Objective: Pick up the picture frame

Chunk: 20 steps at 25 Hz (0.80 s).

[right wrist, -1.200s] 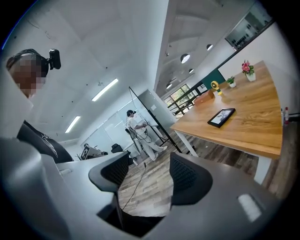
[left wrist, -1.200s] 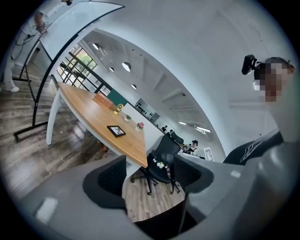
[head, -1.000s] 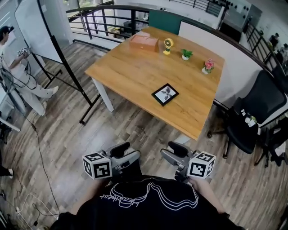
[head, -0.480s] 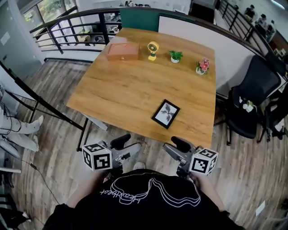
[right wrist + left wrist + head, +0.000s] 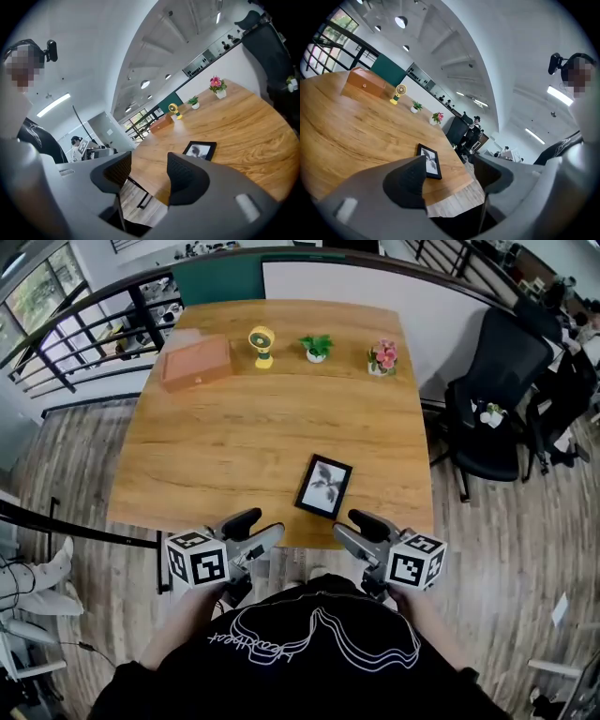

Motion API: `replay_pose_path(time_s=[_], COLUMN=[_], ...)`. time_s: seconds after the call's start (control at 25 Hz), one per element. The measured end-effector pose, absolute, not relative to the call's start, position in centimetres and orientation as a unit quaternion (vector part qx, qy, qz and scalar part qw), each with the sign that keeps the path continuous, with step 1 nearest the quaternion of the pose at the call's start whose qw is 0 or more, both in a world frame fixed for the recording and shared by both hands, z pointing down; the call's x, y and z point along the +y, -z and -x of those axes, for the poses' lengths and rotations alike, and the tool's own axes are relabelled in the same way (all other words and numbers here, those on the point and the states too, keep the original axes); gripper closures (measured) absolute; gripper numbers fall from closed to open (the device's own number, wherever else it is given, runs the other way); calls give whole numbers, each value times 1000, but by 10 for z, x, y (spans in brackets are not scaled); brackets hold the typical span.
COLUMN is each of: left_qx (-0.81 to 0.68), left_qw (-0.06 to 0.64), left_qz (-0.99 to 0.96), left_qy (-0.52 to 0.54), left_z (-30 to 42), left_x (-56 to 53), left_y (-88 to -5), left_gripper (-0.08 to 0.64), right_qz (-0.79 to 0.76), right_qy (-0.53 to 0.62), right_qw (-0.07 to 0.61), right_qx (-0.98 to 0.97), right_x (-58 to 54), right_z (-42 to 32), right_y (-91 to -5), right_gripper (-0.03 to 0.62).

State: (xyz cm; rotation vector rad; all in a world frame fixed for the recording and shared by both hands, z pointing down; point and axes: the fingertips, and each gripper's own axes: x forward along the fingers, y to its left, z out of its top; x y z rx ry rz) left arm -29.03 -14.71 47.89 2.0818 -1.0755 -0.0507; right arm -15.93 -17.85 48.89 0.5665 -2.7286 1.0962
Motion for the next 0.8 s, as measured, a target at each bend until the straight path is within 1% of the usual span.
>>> replay_pose_path(time_s=[0.24,0.48,0.64,0.8], left_qx=[-414,-416,-418,-415], left_qw=[410,414,430,447], left_qz=[-813,-809,-799,-791], left_qy=[2,-25,-32,-38], left_z=[283,282,283,290], left_x=[-201,-251,-272,-278], left_y=[-509,-528,-545,-561], left_gripper=[253,253,253,253], right_qz=[-211,-222,-208,-233], right_qy=[-375,-374,-402,-418], right_qw=[90,156,181,209], right_qx=[-898,-887,-873,-853], right_x=[-224,-265,-274,-284], right_z=[160,160,163,164], right_y=[-521,-561,-584,-607], right_gripper=[350,356,354,354])
